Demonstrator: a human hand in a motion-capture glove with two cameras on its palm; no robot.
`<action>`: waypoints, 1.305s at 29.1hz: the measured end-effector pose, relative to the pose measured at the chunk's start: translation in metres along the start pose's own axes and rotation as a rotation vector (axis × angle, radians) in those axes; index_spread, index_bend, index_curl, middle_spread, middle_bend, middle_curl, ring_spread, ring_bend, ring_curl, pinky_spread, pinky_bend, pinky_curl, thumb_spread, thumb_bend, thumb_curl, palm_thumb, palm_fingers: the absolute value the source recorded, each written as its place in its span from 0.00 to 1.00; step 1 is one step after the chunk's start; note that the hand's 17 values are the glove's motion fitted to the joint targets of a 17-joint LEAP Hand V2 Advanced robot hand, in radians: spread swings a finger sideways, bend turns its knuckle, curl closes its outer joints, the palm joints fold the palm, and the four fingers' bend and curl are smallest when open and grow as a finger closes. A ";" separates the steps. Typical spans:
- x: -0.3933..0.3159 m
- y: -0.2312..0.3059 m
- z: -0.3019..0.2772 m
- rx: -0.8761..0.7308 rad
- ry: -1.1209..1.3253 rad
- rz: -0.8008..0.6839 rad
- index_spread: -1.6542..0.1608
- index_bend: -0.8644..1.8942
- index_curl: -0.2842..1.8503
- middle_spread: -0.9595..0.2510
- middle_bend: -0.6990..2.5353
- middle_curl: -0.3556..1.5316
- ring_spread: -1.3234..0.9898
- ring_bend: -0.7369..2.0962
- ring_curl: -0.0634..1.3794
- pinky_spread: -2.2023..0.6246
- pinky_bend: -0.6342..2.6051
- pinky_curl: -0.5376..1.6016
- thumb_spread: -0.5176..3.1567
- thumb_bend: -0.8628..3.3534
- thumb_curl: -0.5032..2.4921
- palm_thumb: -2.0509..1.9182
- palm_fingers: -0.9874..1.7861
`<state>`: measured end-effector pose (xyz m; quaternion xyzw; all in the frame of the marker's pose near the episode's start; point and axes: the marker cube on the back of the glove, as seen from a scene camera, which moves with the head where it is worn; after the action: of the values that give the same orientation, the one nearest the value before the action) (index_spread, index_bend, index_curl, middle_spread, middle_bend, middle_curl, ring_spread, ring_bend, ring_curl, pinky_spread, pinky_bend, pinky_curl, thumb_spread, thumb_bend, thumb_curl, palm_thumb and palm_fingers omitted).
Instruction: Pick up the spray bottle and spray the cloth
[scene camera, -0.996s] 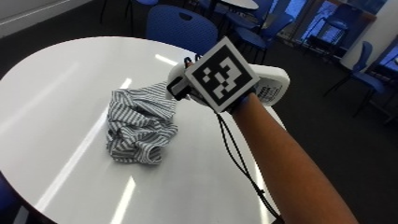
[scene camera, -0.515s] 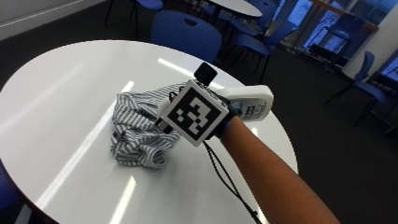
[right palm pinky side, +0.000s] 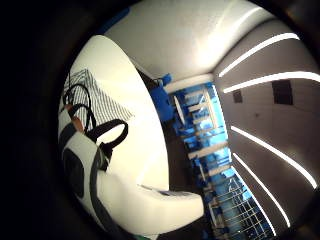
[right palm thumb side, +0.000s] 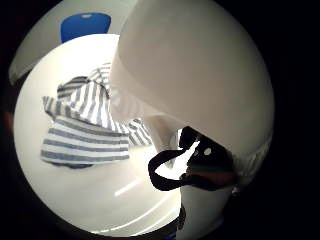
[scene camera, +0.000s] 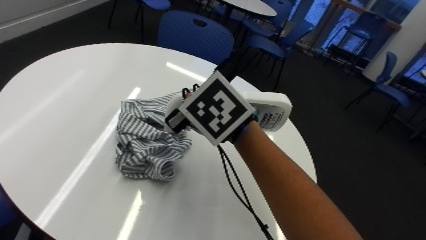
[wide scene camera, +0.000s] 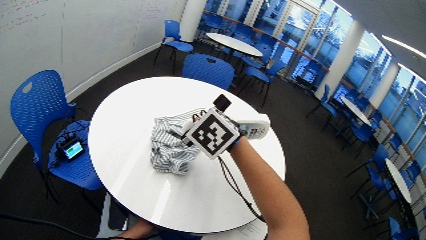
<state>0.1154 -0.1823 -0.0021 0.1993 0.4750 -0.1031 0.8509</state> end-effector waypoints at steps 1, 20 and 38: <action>0.003 -0.002 -0.001 0.007 -0.002 0.014 0.75 0.37 0.33 0.60 0.43 0.48 0.47 0.56 0.36 0.66 0.37 0.44 0.44 0.20 0.37 0.71 0.84; 0.017 -0.051 -0.048 0.184 -0.292 0.251 0.75 0.37 0.34 0.60 0.44 0.48 0.47 0.56 0.36 0.66 0.37 0.44 0.44 0.20 0.37 0.71 0.84; 0.036 -0.108 -0.089 0.408 -0.920 0.626 0.75 0.37 0.34 0.60 0.44 0.48 0.47 0.56 0.36 0.66 0.37 0.44 0.44 0.20 0.37 0.71 0.84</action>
<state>0.0268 -0.2397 -0.1001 0.4242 -0.0535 -0.0120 0.9039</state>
